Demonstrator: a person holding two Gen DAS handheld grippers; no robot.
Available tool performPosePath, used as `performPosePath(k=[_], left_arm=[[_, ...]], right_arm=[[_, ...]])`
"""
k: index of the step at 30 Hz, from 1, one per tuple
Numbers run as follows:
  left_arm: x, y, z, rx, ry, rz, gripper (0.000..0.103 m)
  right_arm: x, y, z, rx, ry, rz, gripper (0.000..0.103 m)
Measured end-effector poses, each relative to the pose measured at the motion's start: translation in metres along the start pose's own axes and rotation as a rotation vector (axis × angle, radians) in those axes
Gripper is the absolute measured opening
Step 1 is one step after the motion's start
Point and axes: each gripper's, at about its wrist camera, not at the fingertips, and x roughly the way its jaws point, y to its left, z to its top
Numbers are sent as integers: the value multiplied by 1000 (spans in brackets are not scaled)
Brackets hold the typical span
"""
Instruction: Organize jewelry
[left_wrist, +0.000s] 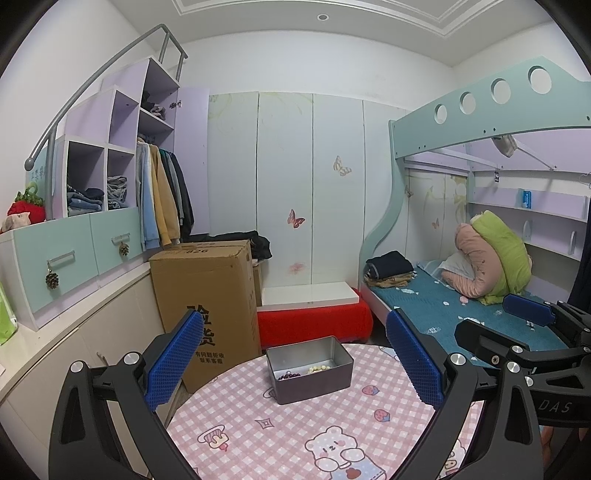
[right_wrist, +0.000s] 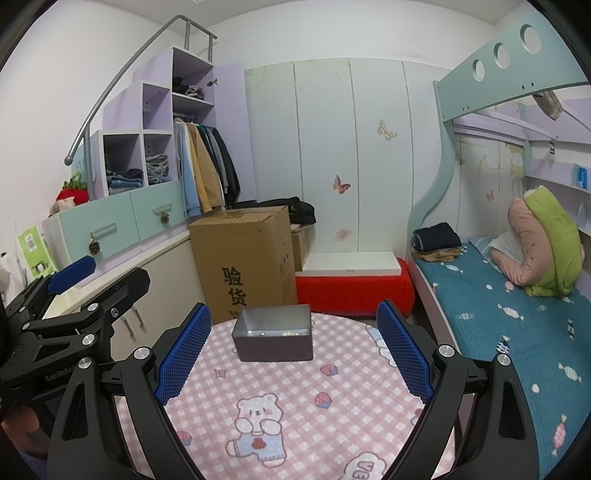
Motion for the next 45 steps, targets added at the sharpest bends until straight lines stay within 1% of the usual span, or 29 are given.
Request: performPosePath(k=[25, 29, 45], left_arm=[[3, -1, 0, -4, 5, -12, 96], [4, 0, 0, -12, 7, -26, 96], [0, 0, 2, 3, -16, -19, 96]], right_arm=[[1, -3, 2, 1, 3, 0, 88], [1, -3, 2, 0, 0, -2, 88], [1, -4, 4, 3, 0, -2, 88]])
